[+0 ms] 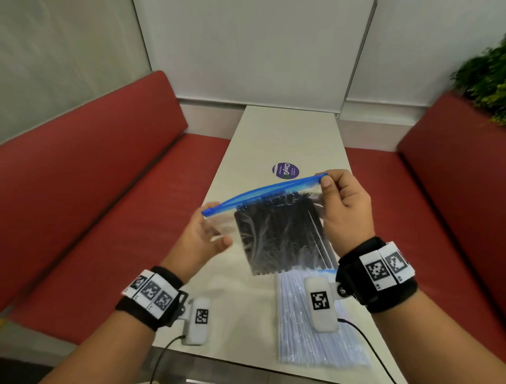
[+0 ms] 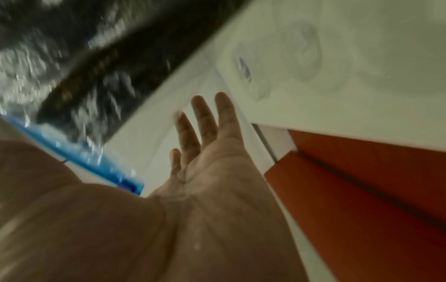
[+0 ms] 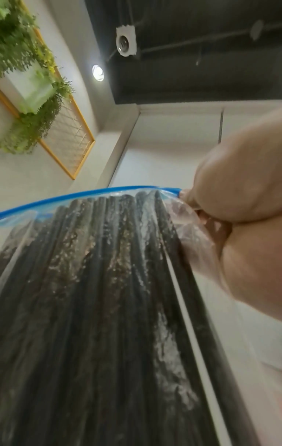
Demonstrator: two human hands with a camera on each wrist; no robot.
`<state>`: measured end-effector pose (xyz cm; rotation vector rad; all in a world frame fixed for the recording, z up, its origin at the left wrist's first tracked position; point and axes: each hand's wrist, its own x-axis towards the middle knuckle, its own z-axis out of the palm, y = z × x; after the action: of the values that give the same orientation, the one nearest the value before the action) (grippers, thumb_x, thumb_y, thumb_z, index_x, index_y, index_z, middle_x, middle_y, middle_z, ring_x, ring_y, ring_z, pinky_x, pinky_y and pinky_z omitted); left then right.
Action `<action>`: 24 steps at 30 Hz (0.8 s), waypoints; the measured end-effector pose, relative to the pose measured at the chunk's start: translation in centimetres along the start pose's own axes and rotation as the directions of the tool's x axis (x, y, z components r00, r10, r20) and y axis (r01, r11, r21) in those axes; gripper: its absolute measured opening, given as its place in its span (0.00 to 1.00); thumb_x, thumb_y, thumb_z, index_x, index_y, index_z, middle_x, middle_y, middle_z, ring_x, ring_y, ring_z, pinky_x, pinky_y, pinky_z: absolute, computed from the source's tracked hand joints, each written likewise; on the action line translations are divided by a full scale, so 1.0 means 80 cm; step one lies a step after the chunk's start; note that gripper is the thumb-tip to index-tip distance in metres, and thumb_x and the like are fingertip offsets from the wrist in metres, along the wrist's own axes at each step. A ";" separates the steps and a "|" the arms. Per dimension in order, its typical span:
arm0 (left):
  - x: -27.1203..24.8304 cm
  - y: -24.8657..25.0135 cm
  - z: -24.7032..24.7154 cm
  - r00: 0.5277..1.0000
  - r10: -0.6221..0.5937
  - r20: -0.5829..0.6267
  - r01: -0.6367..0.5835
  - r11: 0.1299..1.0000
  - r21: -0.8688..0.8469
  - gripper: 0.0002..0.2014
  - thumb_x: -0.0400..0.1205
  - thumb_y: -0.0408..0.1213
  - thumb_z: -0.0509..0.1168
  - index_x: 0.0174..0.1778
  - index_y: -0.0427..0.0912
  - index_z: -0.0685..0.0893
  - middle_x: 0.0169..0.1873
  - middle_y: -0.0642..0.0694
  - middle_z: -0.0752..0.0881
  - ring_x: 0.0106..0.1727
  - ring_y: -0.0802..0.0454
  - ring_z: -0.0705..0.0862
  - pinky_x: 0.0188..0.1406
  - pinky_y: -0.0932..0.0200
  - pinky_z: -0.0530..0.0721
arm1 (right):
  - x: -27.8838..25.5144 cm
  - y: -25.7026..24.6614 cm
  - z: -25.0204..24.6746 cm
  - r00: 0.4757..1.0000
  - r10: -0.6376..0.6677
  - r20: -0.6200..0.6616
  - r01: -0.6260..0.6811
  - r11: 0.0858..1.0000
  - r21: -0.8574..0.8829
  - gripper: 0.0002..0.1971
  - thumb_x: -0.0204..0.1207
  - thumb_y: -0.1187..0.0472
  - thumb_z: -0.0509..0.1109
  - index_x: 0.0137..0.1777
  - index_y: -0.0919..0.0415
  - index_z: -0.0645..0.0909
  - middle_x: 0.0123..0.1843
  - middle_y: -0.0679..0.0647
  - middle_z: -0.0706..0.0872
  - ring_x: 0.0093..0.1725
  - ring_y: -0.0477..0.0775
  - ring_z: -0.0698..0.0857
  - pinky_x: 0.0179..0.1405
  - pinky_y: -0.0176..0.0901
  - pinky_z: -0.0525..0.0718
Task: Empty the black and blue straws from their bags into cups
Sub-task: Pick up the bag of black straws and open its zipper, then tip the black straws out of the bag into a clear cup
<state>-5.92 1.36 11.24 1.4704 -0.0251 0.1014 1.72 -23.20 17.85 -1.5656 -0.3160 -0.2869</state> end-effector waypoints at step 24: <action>0.019 0.052 0.111 0.988 0.138 -0.065 -0.137 0.990 0.009 0.22 0.84 0.53 0.53 0.70 0.50 0.79 0.61 0.58 0.89 0.66 0.66 0.85 0.60 0.72 0.82 | -0.042 0.042 0.014 0.859 0.247 0.448 -0.219 0.969 -0.114 0.22 0.68 0.67 0.82 0.61 0.59 0.81 0.45 0.48 0.92 0.35 0.37 0.90 0.27 0.23 0.81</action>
<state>-4.39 -7.01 16.41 1.4685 -0.0729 0.2620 -0.13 -22.18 13.49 -1.7029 -0.4824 0.2766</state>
